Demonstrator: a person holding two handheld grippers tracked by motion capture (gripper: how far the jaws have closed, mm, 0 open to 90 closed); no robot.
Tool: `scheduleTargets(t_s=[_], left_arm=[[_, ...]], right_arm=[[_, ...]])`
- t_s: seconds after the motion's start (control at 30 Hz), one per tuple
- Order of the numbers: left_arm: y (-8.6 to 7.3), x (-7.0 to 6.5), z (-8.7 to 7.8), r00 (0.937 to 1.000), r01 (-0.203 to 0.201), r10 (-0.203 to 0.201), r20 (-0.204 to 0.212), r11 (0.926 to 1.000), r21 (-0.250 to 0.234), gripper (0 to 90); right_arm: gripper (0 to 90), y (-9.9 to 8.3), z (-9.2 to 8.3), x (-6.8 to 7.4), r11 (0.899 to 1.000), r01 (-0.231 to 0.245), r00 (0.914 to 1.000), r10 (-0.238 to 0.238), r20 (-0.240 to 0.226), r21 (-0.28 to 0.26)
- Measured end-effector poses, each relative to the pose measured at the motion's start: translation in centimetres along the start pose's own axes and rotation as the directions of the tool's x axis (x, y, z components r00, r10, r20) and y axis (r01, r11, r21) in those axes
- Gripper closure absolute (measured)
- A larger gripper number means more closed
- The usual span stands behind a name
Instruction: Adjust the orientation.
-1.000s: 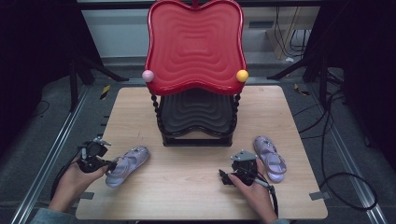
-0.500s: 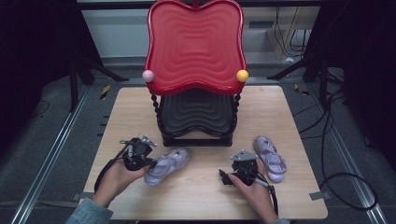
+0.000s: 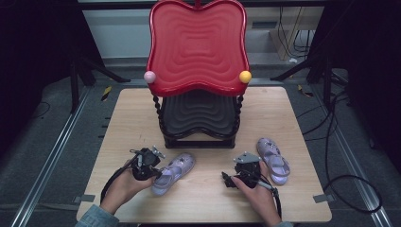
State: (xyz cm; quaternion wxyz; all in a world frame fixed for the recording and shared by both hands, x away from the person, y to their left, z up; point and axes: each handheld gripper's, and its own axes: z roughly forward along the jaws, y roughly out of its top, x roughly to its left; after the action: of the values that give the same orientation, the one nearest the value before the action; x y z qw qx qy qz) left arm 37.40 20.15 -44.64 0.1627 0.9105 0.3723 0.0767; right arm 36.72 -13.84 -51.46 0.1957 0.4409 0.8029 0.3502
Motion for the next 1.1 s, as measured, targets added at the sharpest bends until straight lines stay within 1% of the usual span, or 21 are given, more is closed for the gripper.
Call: scheduleTargets(t_s=[0.07,0.13,0.27,0.3,0.37,0.4,0.47,0.5,0.57,0.6,0.63,0.7,0.8,0.9,1.0,1.1], left_arm=[[-0.1,-0.1,-0.1,1.0,-0.002,0.002,-0.004,1.0,0.001,78.3],[-0.1,-0.3,-0.4,0.9999,0.0,0.0,-0.011,0.9999,-0.013,70.1],[0.0,-1.0,-2.2,0.9993,-0.005,0.003,-0.038,0.9981,-0.061,57.8],[0.1,-1.2,-3.0,0.9991,-0.009,0.005,-0.041,0.9969,-0.078,56.8],[0.1,-1.6,-4.2,0.998,-0.02,0.014,-0.061,0.9943,-0.105,51.5],[0.2,-1.8,-4.6,0.9979,-0.023,0.017,-0.062,0.9939,-0.108,49.2],[0.2,-2.4,-5.4,0.9984,-0.032,0.026,-0.051,0.9919,-0.123,49.5],[0.2,-2.7,-5.8,0.9983,-0.044,0.039,-0.045,0.9912,-0.125,49.9],[0.2,-3.3,-6.2,0.9979,-0.059,0.055,-0.034,0.9899,-0.128,52.6],[0.3,-3.6,-6.2,0.9979,-0.065,0.063,-0.016,0.99,-0.125,53.4],[0.3,-4.0,-6.1,0.9971,-0.076,0.075,-0.009,0.9899,-0.12,55.6],[0.4,-4.5,-5.7,0.9959,-0.091,0.09,-0.008,0.991,-0.099,56.5],[0.6,-4.9,-4.9,0.9947,-0.102,0.103,0.007,0.9919,-0.076,57.3],[0.8,-5.1,-4.0,0.9948,-0.095,0.097,0.029,0.9936,-0.061,59.6],[1.0,-5.4,-3.1,0.994,-0.104,0.105,0.031,0.9941,-0.034,60.7],[1.2,-5.2,-2.2,0.9941,-0.102,0.102,0.038,0.9948,-0.012,61.6]], right_arm=[[5.9,0.0,0.0,0.0,1.0,0.0,1.0,0.0,0.0,0.0],[5.9,0.0,0.0,0.0,1.0,0.001,1.0,-0.001,0.001,0.001],[5.9,0.0,0.0,0.0,1.0,0.0,1.0,0.0,0.0,0.0],[5.9,0.0,0.0,0.0,1.0,0.0,1.0,0.0,0.0,0.0],[5.9,0.0,0.0,0.0,1.0,0.0,1.0,0.0,0.0,0.001],[5.9,0.0,0.0,0.0,1.0,0.0,1.0,0.0,-0.001,0.0],[5.9,0.0,0.0,0.0,1.0,0.0,1.0,0.0,0.0,0.0],[5.9,0.0,0.0,0.0,1.0,0.0,1.0,0.0,0.0,0.0],[5.9,0.0,0.0,0.0,1.0,0.0,1.0,0.0,0.001,0.002],[5.9,0.0,0.0,0.0,1.0,0.0,1.0,0.0,0.0,0.0],[5.9,0.0,0.0,0.0,1.0,0.0,1.0,0.0,0.0,0.0],[5.9,0.0,0.0,0.0,1.0,0.0,1.0,0.0,0.0,0.0],[5.9,0.0,0.0,0.0,1.0,0.0,1.0,0.0,0.0,0.001],[5.9,0.0,0.0,0.0,1.0,0.0,1.0,0.0,0.0,0.0],[5.9,0.0,0.0,0.0,1.0,0.0,1.0,0.0,0.0,0.0],[5.9,0.0,0.0,0.0,1.0,0.001,1.0,-0.001,0.001,0.001]])
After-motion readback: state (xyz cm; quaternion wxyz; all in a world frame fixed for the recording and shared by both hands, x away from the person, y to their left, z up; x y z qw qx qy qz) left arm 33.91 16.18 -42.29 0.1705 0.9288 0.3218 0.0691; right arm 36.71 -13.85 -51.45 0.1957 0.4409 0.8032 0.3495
